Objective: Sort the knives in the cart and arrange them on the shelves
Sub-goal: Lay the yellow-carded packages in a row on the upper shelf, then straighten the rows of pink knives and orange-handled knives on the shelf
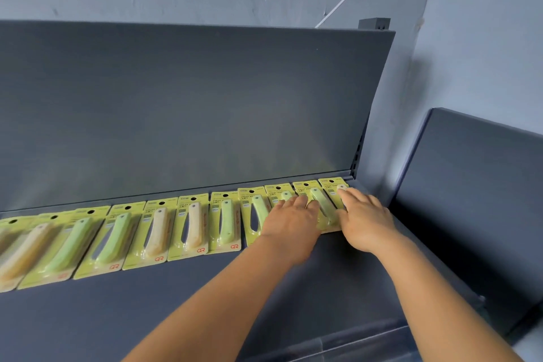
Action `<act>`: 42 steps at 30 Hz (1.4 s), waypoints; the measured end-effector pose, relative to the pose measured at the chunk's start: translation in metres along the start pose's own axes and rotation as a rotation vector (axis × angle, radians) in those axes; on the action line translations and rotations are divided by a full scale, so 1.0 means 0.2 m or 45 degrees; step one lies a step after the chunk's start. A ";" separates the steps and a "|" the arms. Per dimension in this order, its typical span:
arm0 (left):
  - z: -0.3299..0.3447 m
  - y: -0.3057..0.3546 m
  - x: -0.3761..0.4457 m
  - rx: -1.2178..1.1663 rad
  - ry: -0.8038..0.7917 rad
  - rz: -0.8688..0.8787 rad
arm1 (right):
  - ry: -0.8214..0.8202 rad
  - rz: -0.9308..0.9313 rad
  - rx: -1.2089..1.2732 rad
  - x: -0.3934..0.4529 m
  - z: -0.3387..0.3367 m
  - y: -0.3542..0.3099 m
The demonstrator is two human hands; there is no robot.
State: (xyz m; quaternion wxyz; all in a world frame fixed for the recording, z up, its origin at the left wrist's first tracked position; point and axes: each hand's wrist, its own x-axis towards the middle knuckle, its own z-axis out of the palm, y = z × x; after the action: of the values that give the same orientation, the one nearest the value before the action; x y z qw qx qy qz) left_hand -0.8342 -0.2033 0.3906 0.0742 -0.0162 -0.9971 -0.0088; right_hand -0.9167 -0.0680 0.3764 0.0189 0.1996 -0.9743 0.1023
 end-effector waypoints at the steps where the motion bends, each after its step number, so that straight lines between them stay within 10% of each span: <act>1: -0.02 -0.02 -0.03 0.010 0.008 -0.010 | 0.008 -0.020 0.006 -0.02 0.00 -0.03; 42: -0.46 -2.01 -2.85 0.046 0.543 -1.123 | -0.275 -1.331 0.309 -1.22 0.39 -3.15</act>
State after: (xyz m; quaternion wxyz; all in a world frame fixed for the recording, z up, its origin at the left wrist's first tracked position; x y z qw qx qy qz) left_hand -0.2704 -0.6237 0.3909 0.2663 0.4112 -0.8714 -0.0252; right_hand -0.4442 -0.5567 0.4015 -0.0562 0.6674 -0.7229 0.1700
